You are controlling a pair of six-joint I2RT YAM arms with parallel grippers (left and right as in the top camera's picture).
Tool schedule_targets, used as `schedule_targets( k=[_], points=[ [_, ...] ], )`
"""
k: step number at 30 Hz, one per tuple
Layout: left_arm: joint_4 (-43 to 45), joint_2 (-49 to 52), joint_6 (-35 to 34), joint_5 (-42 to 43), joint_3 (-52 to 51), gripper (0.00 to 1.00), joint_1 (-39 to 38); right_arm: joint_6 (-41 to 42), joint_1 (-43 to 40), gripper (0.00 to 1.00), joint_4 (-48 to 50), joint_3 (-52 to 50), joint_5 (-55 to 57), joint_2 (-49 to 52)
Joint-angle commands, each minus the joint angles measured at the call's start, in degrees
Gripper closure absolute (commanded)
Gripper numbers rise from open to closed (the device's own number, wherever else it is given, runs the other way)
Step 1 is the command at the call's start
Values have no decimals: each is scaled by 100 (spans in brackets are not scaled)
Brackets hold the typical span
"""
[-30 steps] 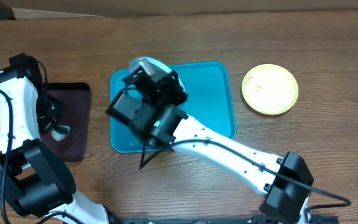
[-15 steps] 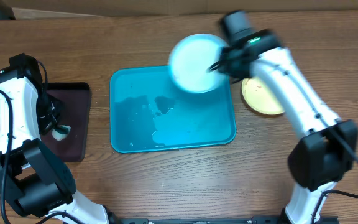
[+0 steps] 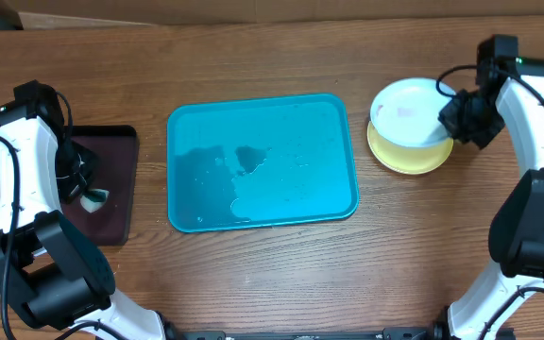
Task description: Clean dirty plates on tray and stack at the side
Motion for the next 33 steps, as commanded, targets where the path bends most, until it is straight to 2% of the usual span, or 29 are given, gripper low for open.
schedule_targets(
  k=[1,5,6,8,12,15,16,22,26,27,29,30,33],
  points=[
    [4,-66,-98,20,-35,95,-2,7,7,96,243,-278,-131,-114],
    [15,-66,-98,17,-35,96,-2,4,52,96,350,-428,-153,-114],
    [20,-66,-98,17,-35,95,-2,4,76,94,348,-431,-153,-114],
    [22,-66,-98,17,-35,96,-2,7,118,82,330,-431,-164,-114],
    [24,-66,-98,17,-35,96,-2,22,223,82,260,-431,-321,-114],
    [24,-66,-98,17,-35,96,-2,22,321,61,214,-433,-474,-114],
    [24,-66,-98,20,-35,96,-2,20,356,60,199,-433,-601,-114],
    [92,-66,-101,17,-37,96,-2,-155,831,59,210,-433,-1646,-114],
    [256,-66,-101,20,-63,95,-2,-173,1534,53,417,-437,-1707,-114],
    [337,-66,-98,17,-94,96,-2,-173,1766,49,525,-437,-1690,-114],
    [549,-66,-101,20,-181,96,-2,-173,2203,25,804,-437,-1685,-114],
    [688,-66,-101,20,-232,96,-2,-173,2413,21,944,-437,-1663,-114],
    [1283,-63,-98,24,-426,96,-2,-168,3086,21,1386,-437,-1355,-111]
  ],
)
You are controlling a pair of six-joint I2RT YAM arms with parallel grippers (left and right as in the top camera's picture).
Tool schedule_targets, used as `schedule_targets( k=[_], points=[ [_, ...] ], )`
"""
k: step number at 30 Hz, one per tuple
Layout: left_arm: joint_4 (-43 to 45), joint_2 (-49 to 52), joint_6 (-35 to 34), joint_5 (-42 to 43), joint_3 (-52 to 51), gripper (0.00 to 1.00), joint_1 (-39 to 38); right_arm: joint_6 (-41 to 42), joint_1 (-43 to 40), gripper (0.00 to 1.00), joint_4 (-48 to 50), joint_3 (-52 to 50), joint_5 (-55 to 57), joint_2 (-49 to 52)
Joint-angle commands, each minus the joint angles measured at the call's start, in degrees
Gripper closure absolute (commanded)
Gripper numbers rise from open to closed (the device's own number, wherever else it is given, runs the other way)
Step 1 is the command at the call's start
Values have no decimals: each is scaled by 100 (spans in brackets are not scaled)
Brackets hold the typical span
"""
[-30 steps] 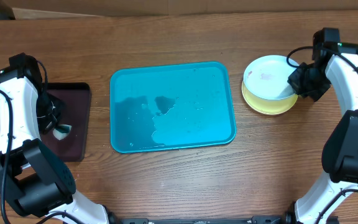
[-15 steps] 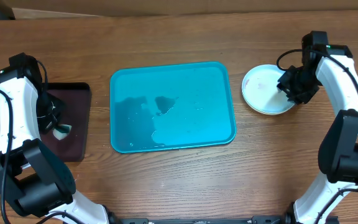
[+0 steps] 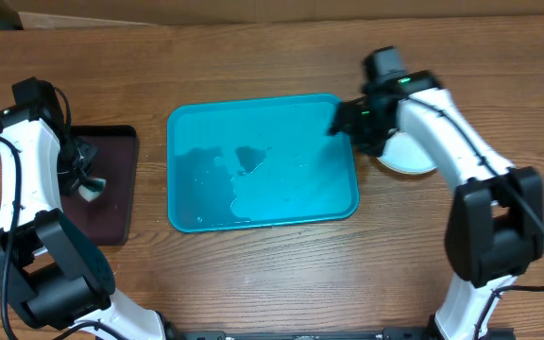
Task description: Clean dirty plates on tray and stack at the side
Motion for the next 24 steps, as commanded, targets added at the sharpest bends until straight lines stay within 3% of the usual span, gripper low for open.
schedule_targets(
  k=[1,5,9,11,15,20,22,24],
  points=[
    [468,-63,-92,13,-251,96,-2,-28,704,21,332,-20,321,-109],
    [1182,-50,72,232,-450,96,0,-31,1497,12,699,-20,935,-109],
    [1832,-44,599,1283,-568,95,-2,-28,2120,7,949,-20,1475,-109],
    [2057,-42,769,1716,-621,89,-2,-31,2350,5,1071,-20,1609,-109],
    [2133,37,778,1515,-673,89,0,-33,2603,5,1226,-20,1635,-109],
    [1989,361,918,1349,-688,95,85,-33,2625,5,1215,-20,1635,-109],
    [1897,516,918,1349,-688,94,157,-33,2601,5,1189,-20,1635,-109],
    [1788,684,927,1351,-688,83,240,-33,2592,5,1154,-20,1635,-109]
  ],
)
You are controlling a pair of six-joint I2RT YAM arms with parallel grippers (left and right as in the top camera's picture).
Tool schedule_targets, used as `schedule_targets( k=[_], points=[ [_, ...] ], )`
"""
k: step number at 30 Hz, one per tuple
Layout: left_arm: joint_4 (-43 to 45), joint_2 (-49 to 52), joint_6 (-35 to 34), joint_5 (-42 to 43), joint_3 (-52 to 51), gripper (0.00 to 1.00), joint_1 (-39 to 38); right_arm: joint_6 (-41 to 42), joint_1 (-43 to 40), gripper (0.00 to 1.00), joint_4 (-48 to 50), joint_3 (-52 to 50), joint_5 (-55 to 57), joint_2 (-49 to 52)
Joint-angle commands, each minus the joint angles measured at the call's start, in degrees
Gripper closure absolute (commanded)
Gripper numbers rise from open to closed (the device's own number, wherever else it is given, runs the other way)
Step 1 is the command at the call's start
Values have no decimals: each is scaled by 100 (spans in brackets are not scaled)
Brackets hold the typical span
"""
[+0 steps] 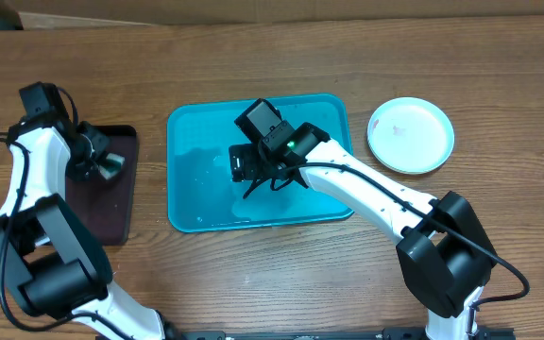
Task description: Clean dirty plates on tray and stack at the side
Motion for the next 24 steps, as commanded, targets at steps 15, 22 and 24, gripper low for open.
schedule_targets(
  k=[15,22,24],
  points=[
    [-960,431,726,-22,1005,0,332,-15,-46,4,17,-15,109,-109],
    [-1233,433,1045,-31,1294,0,332,-17,-46,4,55,-15,109,-109],
    [-1233,433,1051,-72,1237,8,332,-17,-46,4,52,-15,109,-109]
  ],
)
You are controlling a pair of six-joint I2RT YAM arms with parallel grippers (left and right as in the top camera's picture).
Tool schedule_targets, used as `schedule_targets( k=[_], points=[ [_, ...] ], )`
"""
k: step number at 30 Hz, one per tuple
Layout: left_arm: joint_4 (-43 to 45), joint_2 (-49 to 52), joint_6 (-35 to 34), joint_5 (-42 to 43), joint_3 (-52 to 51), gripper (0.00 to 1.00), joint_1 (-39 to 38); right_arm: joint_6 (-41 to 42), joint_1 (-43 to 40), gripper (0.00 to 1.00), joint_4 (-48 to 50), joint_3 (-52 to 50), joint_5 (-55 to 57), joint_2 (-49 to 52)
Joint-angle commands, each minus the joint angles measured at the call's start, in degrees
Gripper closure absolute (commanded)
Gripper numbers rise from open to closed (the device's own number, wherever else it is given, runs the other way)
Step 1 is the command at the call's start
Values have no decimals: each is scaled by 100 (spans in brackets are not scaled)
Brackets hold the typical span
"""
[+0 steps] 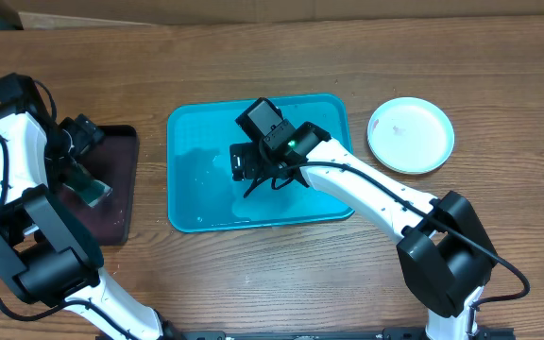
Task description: Clean dirty plates on tray and stack at the side
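A teal tray [329, 123] lies mid-table with dark smears [196, 156] and a pale rounded shape [239, 208] near its front edge; I cannot tell if that is a plate. My right gripper [245, 170] hangs low over the tray's middle, its jaws hidden under the wrist. To the right, a white plate [410, 135] tops the stack beside the tray. My left gripper [81, 178] is shut on a green-and-white sponge [93, 191] over the dark tray.
A dark maroon tray [111, 222] sits left of the teal tray, under the sponge. Both arms' lower links rise from the table's front edge at left and right. A cardboard edge [83, 19] lines the far side.
My left arm has swung outward, and its gripper with the sponge now sits lower over the maroon tray. The right arm has stayed put over the teal tray.
My right gripper was at the plate stack by the white plate's edge, with a yellow plate showing beneath. Then it was at the tray's right edge, then over the tray's middle, where it remains. My left gripper kept the sponge over the maroon tray throughout.
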Motion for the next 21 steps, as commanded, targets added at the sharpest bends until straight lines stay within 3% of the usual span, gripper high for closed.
schedule_targets(
  k=[1,4,6,8,18,21],
  points=[
    [-13,-35,262,-94,-26,16,31,-20,-22,4,35,-15,81,-109],
    [33,-35,256,-343,-197,52,31,-22,-22,4,33,-15,83,-109],
    [125,-35,258,-487,-354,69,31,-22,-22,4,31,-15,81,-109],
    [240,-35,251,-621,-562,80,31,-22,-22,4,35,-15,83,-109],
    [765,-35,192,-1172,-1379,96,31,-22,-22,4,15,-15,98,-109],
    [953,-35,63,-1392,-1655,96,31,-22,-22,4,15,-15,98,-109]
  ],
)
